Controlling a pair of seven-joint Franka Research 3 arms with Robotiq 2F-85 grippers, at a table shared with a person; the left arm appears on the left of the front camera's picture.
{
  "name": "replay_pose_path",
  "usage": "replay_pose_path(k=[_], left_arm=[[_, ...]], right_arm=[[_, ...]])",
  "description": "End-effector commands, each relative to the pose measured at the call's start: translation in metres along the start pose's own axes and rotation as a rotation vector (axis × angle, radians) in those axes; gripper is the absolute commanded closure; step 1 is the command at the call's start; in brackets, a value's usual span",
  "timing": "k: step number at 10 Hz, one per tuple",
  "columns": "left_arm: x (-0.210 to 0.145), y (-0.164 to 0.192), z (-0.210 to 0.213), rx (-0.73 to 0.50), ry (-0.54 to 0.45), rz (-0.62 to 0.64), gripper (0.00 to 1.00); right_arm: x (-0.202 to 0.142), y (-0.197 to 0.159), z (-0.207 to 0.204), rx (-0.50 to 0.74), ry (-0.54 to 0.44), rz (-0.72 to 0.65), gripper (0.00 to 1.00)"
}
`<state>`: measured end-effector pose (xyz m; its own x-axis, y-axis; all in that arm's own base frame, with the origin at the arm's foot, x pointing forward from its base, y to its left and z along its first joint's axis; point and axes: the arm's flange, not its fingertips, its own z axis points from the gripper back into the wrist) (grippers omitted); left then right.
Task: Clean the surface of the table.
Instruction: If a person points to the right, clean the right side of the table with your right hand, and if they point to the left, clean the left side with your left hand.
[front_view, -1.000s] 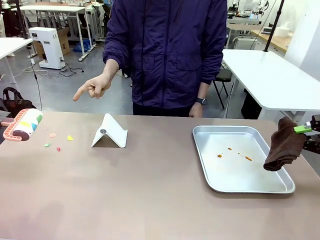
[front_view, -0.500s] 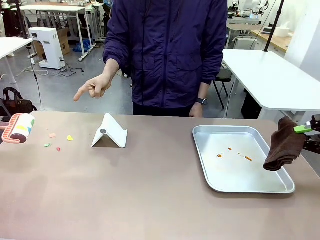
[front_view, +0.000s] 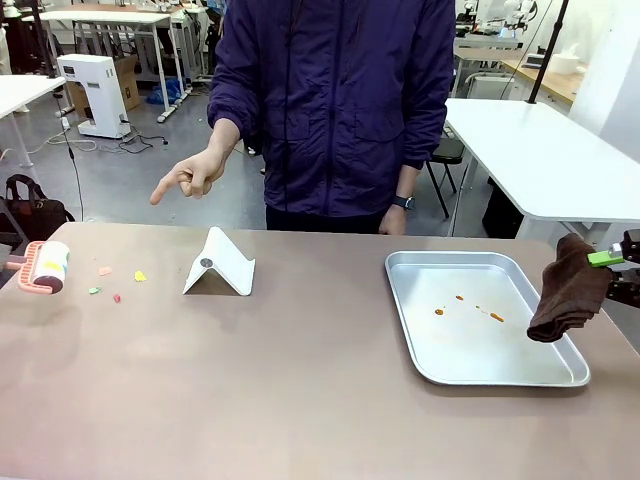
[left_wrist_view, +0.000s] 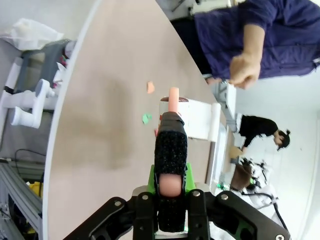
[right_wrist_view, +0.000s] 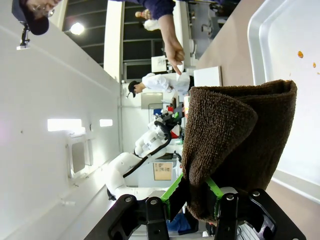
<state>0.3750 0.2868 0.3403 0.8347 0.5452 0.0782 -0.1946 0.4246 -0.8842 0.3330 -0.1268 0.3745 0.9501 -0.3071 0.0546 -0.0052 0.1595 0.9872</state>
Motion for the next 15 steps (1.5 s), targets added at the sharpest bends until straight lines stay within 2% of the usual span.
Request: replay_pose_path(k=[1, 5, 8, 9, 11, 15], left_arm=[[-0.005, -0.013, -0.02, 0.036, -0.081, 0.022, 0.78], [-0.003, -0.012, -0.043, 0.125, -0.148, 0.045, 0.78], [-0.009, -0.013, -0.048, 0.167, -0.074, 0.025, 0.78], [-0.011, -0.013, -0.047, 0.175, 0.005, 0.014, 0.78], [-0.011, -0.013, -0.051, 0.2, 0.007, -0.014, 0.78], [0.0, -0.015, -0.075, 0.251, 0.085, -0.046, 0.78]], right_arm=[[0.0, 0.007, 0.001, -0.01, -0.01, -0.019, 0.97], [0.0, 0.007, 0.001, -0.01, -0.01, -0.019, 0.97], [0.0, 0.007, 0.001, -0.01, -0.01, -0.019, 0.97], [0.0, 0.007, 0.001, -0.01, -0.01, -0.019, 0.97], [0.0, 0.007, 0.001, -0.01, -0.01, -0.019, 0.97], [0.0, 0.007, 0.001, -0.01, -0.01, -0.019, 0.97]])
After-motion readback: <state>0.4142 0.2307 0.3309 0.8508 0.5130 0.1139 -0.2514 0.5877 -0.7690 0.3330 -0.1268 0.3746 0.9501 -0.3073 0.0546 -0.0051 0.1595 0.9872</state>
